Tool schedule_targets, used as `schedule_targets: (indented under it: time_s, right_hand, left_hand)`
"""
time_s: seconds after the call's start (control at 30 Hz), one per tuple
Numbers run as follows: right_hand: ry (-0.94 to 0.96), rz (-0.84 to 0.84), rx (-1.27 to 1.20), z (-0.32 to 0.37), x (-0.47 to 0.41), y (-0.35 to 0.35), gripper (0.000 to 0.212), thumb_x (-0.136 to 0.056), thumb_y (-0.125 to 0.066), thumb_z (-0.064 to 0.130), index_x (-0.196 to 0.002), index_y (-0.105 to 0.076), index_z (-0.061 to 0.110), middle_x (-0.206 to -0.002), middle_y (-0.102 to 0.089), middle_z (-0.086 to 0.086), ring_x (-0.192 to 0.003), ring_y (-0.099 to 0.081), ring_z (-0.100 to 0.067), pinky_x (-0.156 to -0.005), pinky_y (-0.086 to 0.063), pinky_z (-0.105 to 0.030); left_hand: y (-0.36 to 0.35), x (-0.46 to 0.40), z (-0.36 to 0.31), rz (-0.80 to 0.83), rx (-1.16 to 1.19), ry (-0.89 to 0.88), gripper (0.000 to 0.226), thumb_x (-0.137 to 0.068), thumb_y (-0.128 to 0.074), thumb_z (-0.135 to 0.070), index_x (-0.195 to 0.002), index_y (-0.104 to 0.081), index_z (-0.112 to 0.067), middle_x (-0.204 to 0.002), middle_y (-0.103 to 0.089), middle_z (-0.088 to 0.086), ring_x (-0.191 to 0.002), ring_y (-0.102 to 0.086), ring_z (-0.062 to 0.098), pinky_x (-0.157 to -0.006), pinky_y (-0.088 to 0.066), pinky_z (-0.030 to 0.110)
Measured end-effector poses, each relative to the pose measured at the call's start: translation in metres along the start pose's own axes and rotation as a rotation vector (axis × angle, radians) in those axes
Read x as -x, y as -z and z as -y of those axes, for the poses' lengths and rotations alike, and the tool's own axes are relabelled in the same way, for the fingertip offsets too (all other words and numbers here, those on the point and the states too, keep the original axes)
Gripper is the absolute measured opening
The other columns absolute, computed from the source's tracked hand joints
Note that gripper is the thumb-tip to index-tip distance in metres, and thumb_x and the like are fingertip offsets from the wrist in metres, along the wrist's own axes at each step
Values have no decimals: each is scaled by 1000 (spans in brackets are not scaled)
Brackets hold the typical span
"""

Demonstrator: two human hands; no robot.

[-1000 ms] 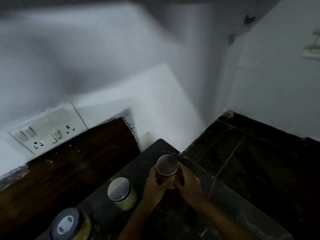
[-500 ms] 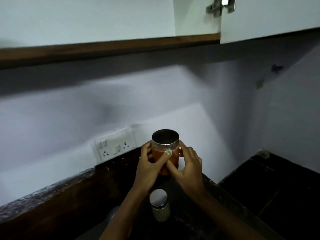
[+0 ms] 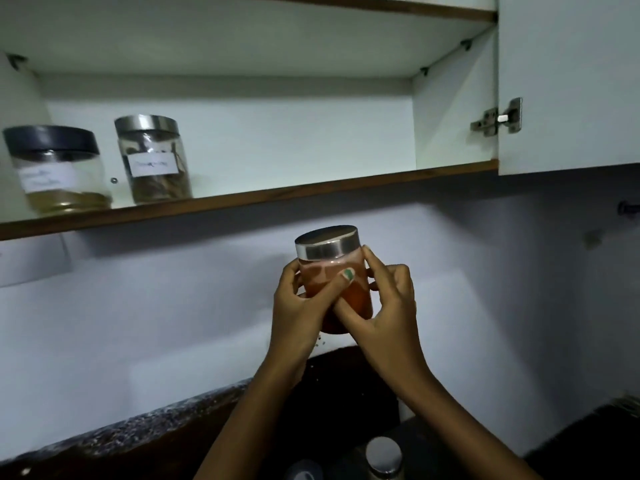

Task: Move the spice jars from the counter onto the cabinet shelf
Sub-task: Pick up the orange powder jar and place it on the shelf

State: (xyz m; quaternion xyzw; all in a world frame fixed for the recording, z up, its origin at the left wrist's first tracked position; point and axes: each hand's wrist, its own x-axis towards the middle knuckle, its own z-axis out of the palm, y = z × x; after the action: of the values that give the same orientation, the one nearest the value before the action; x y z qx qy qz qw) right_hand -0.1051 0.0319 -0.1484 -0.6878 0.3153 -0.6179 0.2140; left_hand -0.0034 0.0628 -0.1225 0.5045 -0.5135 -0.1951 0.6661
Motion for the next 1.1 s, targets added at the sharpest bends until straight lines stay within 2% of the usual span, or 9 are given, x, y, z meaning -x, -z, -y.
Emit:
schedule_targets:
  time_s: [0.1,0.17,0.27,0.33,0.53,0.63,0.73,0.9,1.1]
  right_hand:
    - [-127,108,-246,17,-3,6,60,-66,-62,57,-121,-38,53,-122,-43,16,-112,-49,-7,-89,-48,-24]
    - [-261,218,-455,23,-4,9,58,-64,-63,60,-118,-47,49,-127,-51,13,-109,-55,-6,-83,-48,-21]
    - [-394,404,-721,28,-5,7,54,-70,-68,57,-117,-56,35,-117,-66,2,-106,-65,-17,-94,-51,-35]
    - [-389,390,-810,36,-3,1,58,-66,-68,53,-118,-55,30,-113,-69,-2,-101,-69,-21,-92,-53,-37]
    - [-184,-33,-644,58,0,-19,60,-49,-70,57,-100,-43,44,-99,-56,30,-86,-65,4,-65,-50,-8]
    - [-70,-150,-476,63,1,-27,66,-58,-79,43,-106,-33,42,-121,-43,12,-104,-56,-5,-76,-48,-11]
    - [11,-113,-463,62,0,-26,65,-62,-80,46,-108,-34,47,-121,-37,15,-108,-51,3,-78,-49,-11]
    - [-26,152,-599,65,-10,-10,45,-72,-65,59,-108,-38,64,-101,-49,45,-91,-51,26,-63,-44,2]
    - [56,59,-490,70,-8,-13,74,-61,-66,54,-124,-29,58,-121,-39,39,-106,-52,12,-76,-47,-4]
  left_hand:
    - [19,-4,-20,31,73,-9,48,-81,-62,-42,-126,-49,-30,-124,-56,-7,-101,-59,9,-76,-56,30]
    - [30,-7,-32,77,111,-27,53,-79,-58,-49,-128,-50,-30,-117,-59,-10,-98,-59,6,-67,-54,25]
    - [38,-9,-47,128,128,-49,60,-70,-54,-60,-123,-54,-32,-113,-63,-12,-100,-64,9,-66,-57,24]
    - [41,-9,-53,158,119,-69,53,-72,-51,-62,-118,-55,-35,-109,-67,-12,-95,-68,7,-66,-57,21]
    - [38,-9,-59,216,118,-104,46,-83,-40,-58,-122,-50,-35,-110,-65,-12,-91,-69,1,-68,-56,15]
    - [32,-6,-57,194,150,-77,41,-89,-36,-56,-124,-45,-36,-117,-62,-7,-100,-66,10,-80,-57,22]
    - [33,-7,-57,177,238,-37,53,-85,-35,-60,-128,-46,-31,-124,-61,2,-107,-65,18,-84,-57,28]
    - [41,-13,-60,136,280,-58,70,-78,-35,-65,-135,-46,-26,-128,-60,7,-110,-64,24,-88,-56,35]
    - [41,-17,-61,101,217,-55,51,-94,-26,-53,-128,-51,-24,-120,-64,4,-101,-66,17,-79,-58,25]
